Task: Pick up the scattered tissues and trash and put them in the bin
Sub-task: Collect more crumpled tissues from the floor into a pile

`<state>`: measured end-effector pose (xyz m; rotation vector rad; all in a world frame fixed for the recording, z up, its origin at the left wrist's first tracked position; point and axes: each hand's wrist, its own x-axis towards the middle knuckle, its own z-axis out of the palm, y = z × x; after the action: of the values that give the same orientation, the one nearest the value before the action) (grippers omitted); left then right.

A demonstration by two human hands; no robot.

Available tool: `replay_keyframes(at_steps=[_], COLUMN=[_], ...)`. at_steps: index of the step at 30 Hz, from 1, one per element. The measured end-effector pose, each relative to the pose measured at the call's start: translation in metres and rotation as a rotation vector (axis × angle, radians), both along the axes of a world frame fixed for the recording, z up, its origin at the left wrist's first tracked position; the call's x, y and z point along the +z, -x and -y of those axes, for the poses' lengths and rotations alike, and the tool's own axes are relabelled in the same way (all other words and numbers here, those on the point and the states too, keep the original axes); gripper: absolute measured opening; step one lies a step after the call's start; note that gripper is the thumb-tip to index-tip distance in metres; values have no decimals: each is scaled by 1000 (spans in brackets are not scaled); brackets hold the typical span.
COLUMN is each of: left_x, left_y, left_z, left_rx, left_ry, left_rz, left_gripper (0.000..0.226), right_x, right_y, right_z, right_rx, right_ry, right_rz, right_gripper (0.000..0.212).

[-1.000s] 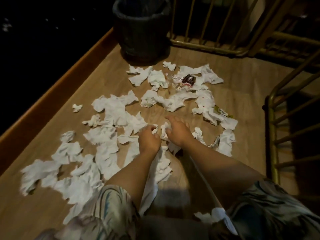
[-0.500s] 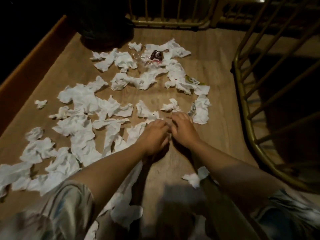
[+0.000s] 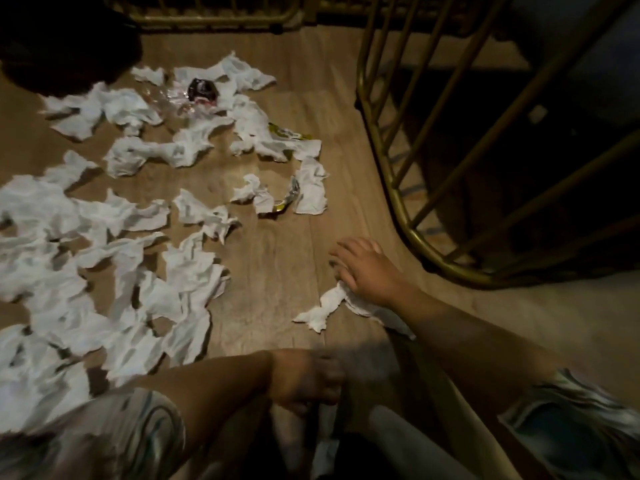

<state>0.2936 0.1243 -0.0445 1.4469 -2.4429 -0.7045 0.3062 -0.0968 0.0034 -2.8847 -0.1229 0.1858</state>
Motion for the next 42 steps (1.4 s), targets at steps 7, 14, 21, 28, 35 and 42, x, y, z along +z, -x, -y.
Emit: replay_keyframes(at_steps=[7, 14, 21, 28, 35, 42], left_x=[7, 27, 21, 0, 3, 26], left_y=[-45, -90, -62, -51, -71, -94], left_z=[5, 2, 28, 19, -45, -57], left_rx=[222, 866, 1474, 1049, 975, 1335], left_ry=[12, 10, -144, -57, -110, -50], left_rz=[47, 111, -98, 100, 81, -109], left_gripper=[28, 39, 68, 51, 27, 33], right_x=[-4, -18, -33, -44, -47, -3], right_y=[44, 79, 91, 78, 50, -25], right_z=[31, 38, 38, 14, -6, -62], right_rx=[20, -127, -225, -290, -365, -672], right_ry=[64, 51, -97, -188, -243, -706], right_rz=[-203, -288, -254, -225, 57, 216], right_gripper=[68, 98, 71, 56, 47, 50])
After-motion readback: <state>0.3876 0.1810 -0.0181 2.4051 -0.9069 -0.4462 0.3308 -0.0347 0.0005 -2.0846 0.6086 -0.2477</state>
